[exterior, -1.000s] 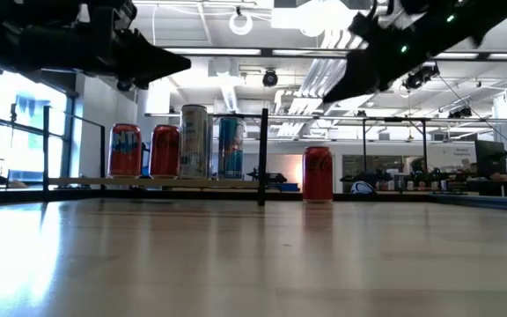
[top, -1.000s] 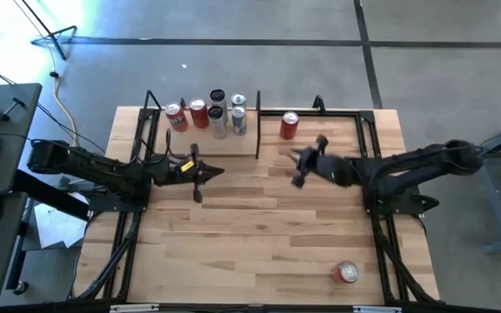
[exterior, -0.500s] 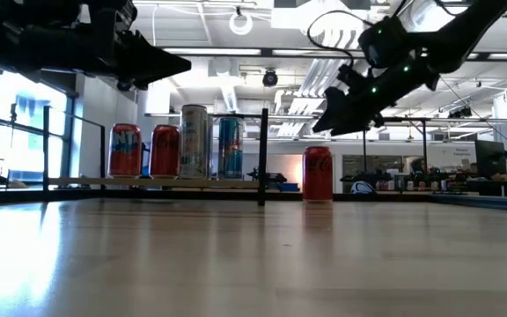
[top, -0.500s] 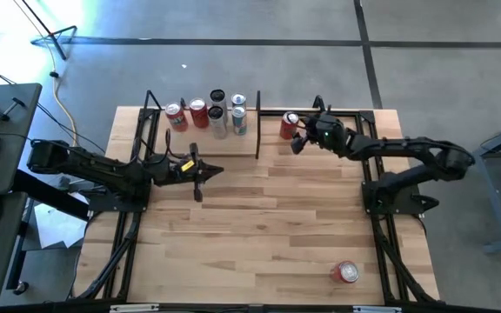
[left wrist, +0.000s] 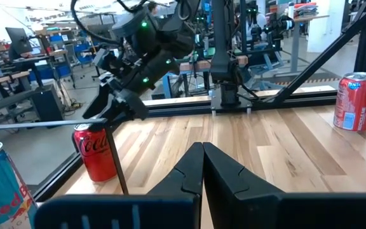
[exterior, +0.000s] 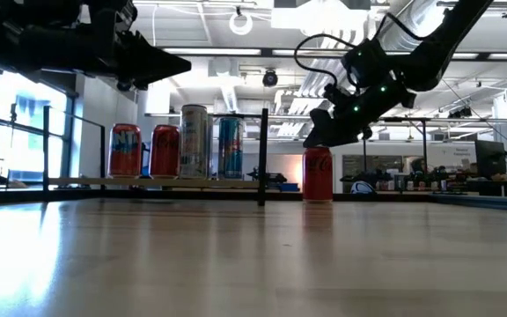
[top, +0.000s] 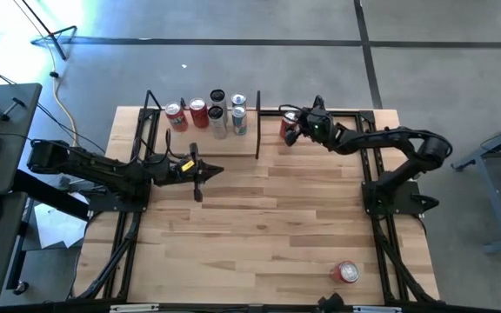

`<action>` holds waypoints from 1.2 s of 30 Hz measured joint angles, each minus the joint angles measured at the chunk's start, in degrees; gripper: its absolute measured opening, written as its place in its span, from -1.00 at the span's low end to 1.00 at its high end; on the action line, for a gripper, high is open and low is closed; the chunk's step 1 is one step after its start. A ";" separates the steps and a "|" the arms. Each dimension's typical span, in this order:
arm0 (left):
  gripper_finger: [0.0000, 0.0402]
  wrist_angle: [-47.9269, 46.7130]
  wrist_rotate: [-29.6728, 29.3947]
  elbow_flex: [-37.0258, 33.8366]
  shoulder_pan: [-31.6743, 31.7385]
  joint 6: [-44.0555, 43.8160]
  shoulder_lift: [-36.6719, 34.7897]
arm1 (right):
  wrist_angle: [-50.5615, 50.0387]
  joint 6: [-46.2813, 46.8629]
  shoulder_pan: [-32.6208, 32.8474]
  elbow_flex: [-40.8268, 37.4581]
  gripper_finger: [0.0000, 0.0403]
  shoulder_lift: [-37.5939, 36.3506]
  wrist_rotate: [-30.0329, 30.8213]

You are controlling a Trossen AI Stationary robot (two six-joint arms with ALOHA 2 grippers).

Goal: Place canned beverage on shelf
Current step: Put the red-black soda can on the shelf aligned with the other red-black soda can

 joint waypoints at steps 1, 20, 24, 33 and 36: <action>-1.00 -0.03 0.01 0.00 0.00 -0.01 0.00 | 0.14 -0.21 -0.08 0.34 0.50 0.58 0.08; -1.00 -0.88 0.03 0.02 0.00 -0.49 0.00 | -0.67 0.64 1.06 2.11 0.41 2.13 1.50; -1.00 -0.87 0.03 0.02 0.00 -0.47 0.00 | -4.26 2.39 1.50 2.00 0.41 -1.47 1.02; -1.00 -0.87 0.03 0.02 0.00 -0.47 0.01 | -12.22 -5.14 -1.27 2.03 0.41 -5.34 -0.76; -1.00 -0.87 0.03 0.02 0.00 -0.47 0.00 | -12.46 -6.64 -2.29 2.14 0.41 -5.04 -3.79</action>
